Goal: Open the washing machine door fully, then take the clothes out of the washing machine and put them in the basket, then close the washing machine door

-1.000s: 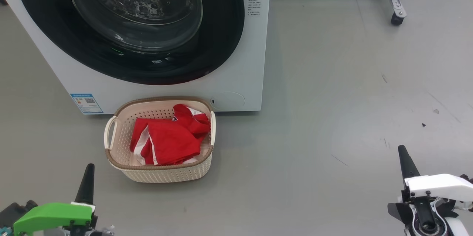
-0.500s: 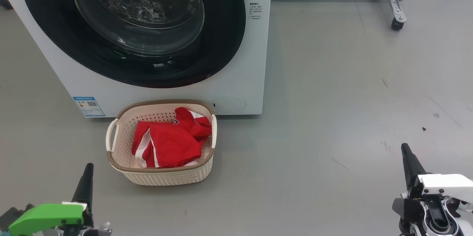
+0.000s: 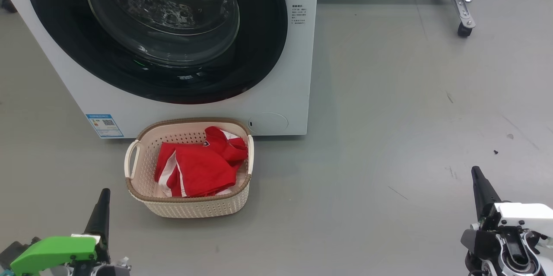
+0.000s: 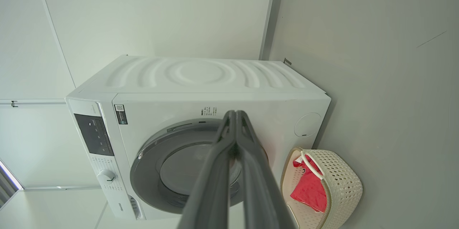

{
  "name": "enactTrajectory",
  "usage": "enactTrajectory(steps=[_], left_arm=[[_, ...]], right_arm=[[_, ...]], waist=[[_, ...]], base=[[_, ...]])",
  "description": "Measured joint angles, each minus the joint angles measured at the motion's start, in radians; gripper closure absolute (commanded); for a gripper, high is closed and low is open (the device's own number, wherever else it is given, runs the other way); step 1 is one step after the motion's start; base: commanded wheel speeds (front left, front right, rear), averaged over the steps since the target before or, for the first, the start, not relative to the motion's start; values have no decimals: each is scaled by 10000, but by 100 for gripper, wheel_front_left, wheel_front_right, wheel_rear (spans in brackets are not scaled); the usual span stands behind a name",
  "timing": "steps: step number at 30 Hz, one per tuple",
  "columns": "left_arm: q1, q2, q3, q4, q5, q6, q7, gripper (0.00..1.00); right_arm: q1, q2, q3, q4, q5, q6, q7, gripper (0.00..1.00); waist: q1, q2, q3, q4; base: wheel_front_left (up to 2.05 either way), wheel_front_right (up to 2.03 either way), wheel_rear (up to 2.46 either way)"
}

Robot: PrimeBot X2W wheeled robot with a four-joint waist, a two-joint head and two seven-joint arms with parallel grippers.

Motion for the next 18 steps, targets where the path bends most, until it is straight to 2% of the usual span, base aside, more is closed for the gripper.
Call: enactTrajectory(steps=[18], left_arm=[[-5,-12,31,-6,0,0,0,100]], right_arm=[[-92,0,-25,98,0,8,44,100]], waist=[[0,0,-2,-1]], base=[[0,0,0]])
